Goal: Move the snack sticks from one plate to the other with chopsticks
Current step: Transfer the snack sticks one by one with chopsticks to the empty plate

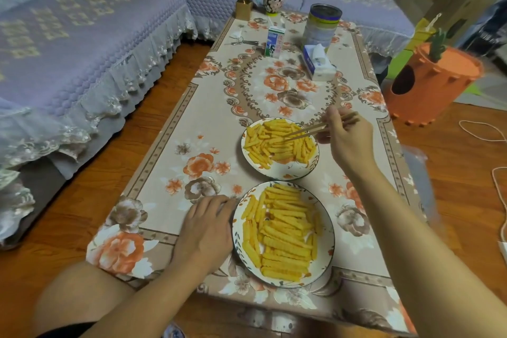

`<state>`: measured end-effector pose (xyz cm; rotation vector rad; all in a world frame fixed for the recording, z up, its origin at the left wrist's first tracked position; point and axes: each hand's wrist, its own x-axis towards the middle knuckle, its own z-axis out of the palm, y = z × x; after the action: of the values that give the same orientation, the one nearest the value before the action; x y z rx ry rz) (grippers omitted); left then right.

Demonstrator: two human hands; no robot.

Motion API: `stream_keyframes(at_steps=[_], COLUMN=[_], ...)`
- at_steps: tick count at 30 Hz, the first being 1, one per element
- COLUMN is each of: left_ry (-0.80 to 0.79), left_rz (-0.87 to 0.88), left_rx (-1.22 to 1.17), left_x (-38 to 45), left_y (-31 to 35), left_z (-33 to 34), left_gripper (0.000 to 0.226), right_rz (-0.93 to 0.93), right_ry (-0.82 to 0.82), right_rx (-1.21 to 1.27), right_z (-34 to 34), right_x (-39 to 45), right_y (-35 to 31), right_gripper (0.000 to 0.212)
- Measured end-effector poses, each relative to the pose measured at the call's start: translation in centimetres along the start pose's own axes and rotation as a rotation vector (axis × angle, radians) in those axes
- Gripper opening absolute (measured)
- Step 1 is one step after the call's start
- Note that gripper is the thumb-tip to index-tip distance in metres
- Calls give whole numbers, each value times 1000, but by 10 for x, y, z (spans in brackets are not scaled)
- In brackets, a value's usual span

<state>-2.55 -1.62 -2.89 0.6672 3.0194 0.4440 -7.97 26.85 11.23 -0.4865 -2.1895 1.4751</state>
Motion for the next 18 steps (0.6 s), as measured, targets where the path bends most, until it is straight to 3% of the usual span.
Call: stream_keyframes(at_steps=[9,18], left_ry=[5,2], left_rz=[8,9], left_rx=[16,22], left_x=[-1,-2], left_y=[1,2], left_z=[-1,-3], left_gripper=[51,53], right_rz=[-50,-7], right_ry=[-56,10], right_rx=[-90,28], right_z=[0,-9], right_x=[0,-6], right_y=[-3,-12], right_gripper=[32,41])
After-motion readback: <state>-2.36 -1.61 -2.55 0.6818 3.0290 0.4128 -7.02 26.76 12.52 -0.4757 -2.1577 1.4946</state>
